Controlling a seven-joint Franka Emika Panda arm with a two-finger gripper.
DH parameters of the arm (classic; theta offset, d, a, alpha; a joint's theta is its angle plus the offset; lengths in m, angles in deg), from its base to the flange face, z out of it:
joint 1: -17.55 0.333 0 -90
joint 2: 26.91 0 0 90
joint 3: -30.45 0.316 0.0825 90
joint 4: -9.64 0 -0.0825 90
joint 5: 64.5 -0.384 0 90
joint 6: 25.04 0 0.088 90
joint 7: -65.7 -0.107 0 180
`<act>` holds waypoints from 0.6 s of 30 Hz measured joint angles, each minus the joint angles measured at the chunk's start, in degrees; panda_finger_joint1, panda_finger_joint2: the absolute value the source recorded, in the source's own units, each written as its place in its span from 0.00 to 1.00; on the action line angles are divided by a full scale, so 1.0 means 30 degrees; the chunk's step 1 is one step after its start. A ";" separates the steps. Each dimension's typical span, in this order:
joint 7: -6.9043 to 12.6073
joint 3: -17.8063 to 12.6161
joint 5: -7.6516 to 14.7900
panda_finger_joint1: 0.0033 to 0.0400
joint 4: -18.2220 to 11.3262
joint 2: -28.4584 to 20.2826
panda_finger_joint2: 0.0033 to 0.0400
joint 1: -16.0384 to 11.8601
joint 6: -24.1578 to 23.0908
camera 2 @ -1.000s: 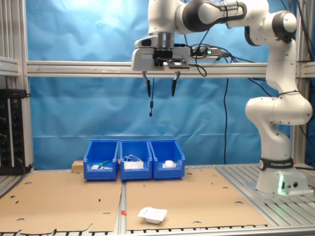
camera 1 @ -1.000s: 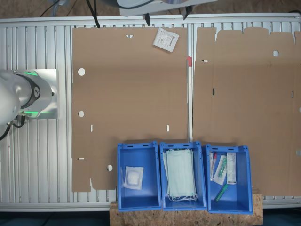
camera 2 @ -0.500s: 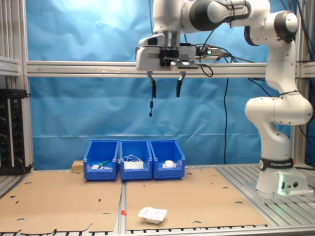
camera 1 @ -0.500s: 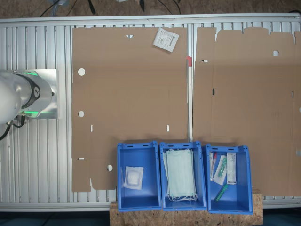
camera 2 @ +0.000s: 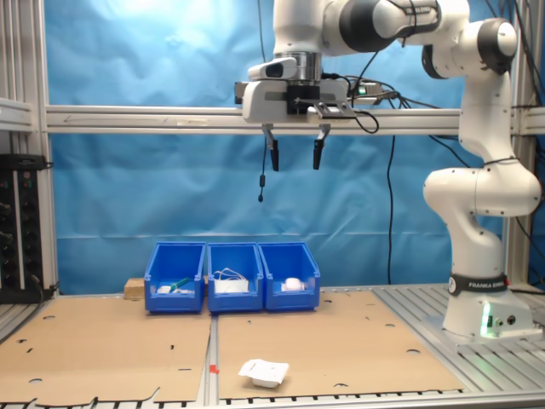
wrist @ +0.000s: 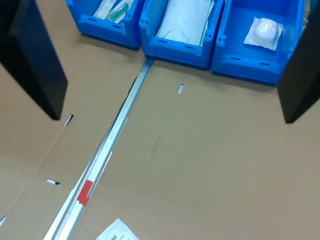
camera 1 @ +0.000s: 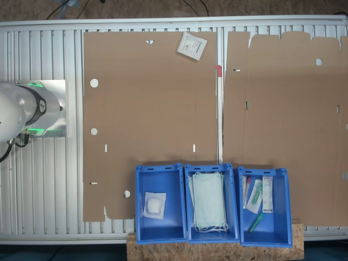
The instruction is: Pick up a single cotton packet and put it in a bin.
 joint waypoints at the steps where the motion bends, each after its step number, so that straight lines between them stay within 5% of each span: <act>1: 0.0000 0.0008 0.0000 1.00 0.0000 0.0024 1.00 0.0022 0.0000; 18: 0.0000 0.0012 0.0000 1.00 0.0428 0.1447 1.00 0.0238 0.0000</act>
